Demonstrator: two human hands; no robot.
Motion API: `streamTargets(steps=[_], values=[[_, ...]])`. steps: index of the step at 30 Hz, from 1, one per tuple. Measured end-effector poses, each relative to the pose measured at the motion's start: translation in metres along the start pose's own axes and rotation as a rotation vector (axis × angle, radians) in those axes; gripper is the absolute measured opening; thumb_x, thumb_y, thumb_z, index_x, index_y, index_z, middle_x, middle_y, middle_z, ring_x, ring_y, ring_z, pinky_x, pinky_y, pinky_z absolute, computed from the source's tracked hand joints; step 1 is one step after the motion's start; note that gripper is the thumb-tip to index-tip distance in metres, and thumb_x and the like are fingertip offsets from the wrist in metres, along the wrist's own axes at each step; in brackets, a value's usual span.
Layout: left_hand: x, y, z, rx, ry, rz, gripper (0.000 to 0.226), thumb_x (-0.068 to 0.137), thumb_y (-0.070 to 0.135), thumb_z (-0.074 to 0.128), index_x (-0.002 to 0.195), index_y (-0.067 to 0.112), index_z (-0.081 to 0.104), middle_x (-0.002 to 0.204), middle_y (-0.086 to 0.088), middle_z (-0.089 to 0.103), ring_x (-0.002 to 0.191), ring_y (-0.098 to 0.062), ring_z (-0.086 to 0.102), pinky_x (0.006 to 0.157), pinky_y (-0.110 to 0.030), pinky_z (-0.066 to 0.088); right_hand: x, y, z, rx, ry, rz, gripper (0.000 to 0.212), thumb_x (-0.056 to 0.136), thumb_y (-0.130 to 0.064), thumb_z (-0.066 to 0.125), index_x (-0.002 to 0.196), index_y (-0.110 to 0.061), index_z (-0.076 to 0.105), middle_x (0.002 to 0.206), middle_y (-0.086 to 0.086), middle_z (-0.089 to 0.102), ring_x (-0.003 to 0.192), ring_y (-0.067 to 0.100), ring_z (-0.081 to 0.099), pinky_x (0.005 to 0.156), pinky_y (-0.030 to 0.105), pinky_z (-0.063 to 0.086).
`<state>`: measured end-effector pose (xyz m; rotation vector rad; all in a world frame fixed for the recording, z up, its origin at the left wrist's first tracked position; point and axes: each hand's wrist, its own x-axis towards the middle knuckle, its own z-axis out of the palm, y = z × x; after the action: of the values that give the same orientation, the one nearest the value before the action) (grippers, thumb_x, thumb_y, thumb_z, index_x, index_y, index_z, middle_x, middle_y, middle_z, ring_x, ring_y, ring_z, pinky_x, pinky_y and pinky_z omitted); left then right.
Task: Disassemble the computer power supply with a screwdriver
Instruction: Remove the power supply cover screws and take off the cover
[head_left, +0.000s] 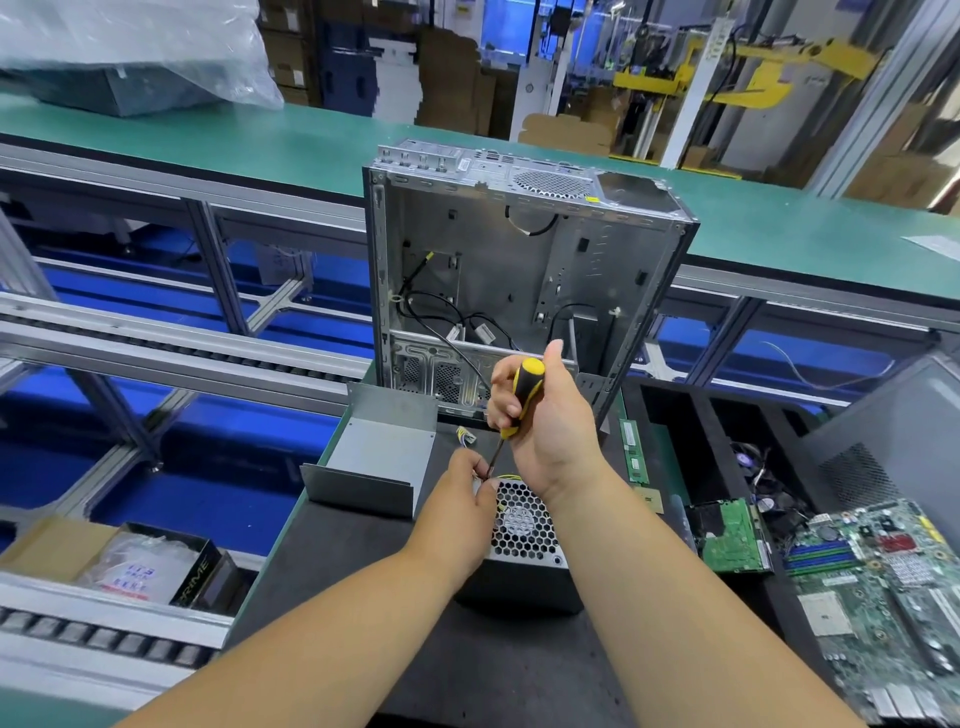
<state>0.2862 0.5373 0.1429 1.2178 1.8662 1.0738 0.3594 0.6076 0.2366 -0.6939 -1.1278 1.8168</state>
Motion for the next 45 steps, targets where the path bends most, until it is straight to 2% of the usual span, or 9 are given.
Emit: streamTargets(steps=[6,11,25,29,31,34,39,42,45], values=[[0.0,0.002,0.0,0.015,0.01,-0.007,0.008,0.102,0.027,0.043,0.096,0.029,0.038,0.076,0.001,0.051,0.057,-0.014,0.045,0.053,-0.03,0.034,-0.002,0.003,-0.005,-0.034,-0.004,-0.035,0.035,0.09,-0.054,0.051,0.085,-0.02,0.045,0.066,-0.002,0.051,0.058,0.015,0.042,0.059,0.025,0.039],[0.0,0.002,0.0,0.01,0.008,-0.014,0.007,0.102,0.027,0.042,0.097,0.029,0.038,0.08,0.0,0.052,0.06,-0.015,0.046,0.054,-0.03,0.035,-0.003,-0.001,-0.003,-0.034,0.022,-0.048,0.03,0.097,-0.044,0.055,0.09,-0.015,0.058,0.078,0.001,0.063,0.066,0.016,0.056,0.072,0.029,0.05],[0.0,0.003,-0.001,0.049,0.001,-0.014,0.006,0.102,0.028,0.042,0.097,0.028,0.039,0.077,0.001,0.051,0.057,-0.013,0.045,0.05,-0.029,0.033,0.002,-0.002,0.002,-0.085,0.023,0.028,0.073,0.103,-0.059,0.025,0.053,-0.015,0.055,0.052,0.001,0.039,0.048,0.015,0.039,0.058,0.028,0.036],[0.001,0.003,-0.002,0.045,-0.014,-0.012,0.005,0.102,0.027,0.041,0.098,0.028,0.038,0.074,0.001,0.05,0.056,-0.013,0.045,0.05,-0.028,0.034,-0.001,-0.001,0.0,-0.079,0.022,0.034,0.062,0.089,-0.071,0.042,0.063,-0.017,0.057,0.06,0.001,0.049,0.055,0.015,0.045,0.06,0.026,0.042],[0.001,0.003,-0.003,0.034,-0.02,-0.012,0.006,0.102,0.028,0.042,0.097,0.028,0.038,0.072,0.001,0.049,0.055,-0.013,0.044,0.05,-0.028,0.034,-0.006,-0.002,-0.005,-0.293,0.063,0.007,0.043,0.084,-0.06,0.058,0.069,-0.02,0.06,0.068,-0.005,0.059,0.062,0.012,0.054,0.07,0.029,0.046],[0.0,0.002,-0.004,0.031,-0.019,0.008,0.008,0.103,0.028,0.043,0.096,0.028,0.039,0.07,0.003,0.047,0.052,-0.01,0.042,0.046,-0.026,0.031,-0.012,-0.006,-0.017,-0.736,0.136,-0.046,0.031,0.093,-0.05,0.058,0.086,-0.021,0.066,0.085,-0.015,0.067,0.077,0.0,0.062,0.077,0.029,0.045],[0.001,0.001,-0.005,0.003,-0.026,0.013,0.007,0.103,0.027,0.044,0.097,0.027,0.041,0.07,0.005,0.046,0.048,-0.005,0.042,0.039,-0.016,0.029,-0.02,-0.024,-0.025,-0.822,0.181,-0.115,0.029,0.098,-0.048,0.052,0.086,-0.028,0.069,0.09,-0.014,0.068,0.077,-0.011,0.058,0.07,0.025,0.043],[0.001,0.0,-0.007,-0.045,-0.037,0.01,0.006,0.103,0.027,0.045,0.098,0.025,0.042,0.067,0.004,0.045,0.038,-0.001,0.043,0.035,-0.015,0.03,-0.022,-0.032,-0.029,-0.849,0.175,-0.157,0.024,0.098,-0.046,0.053,0.089,-0.029,0.067,0.087,-0.012,0.067,0.077,-0.003,0.058,0.072,0.027,0.044],[0.002,-0.003,-0.011,-0.005,-0.055,0.033,0.008,0.101,0.032,0.049,0.098,0.027,0.044,0.07,0.007,0.047,0.05,-0.002,0.047,0.043,-0.017,0.034,-0.024,-0.032,-0.032,-0.982,0.047,-0.173,0.012,0.097,-0.032,0.056,0.088,-0.027,0.061,0.089,-0.001,0.062,0.083,0.014,0.056,0.074,0.025,0.045]])
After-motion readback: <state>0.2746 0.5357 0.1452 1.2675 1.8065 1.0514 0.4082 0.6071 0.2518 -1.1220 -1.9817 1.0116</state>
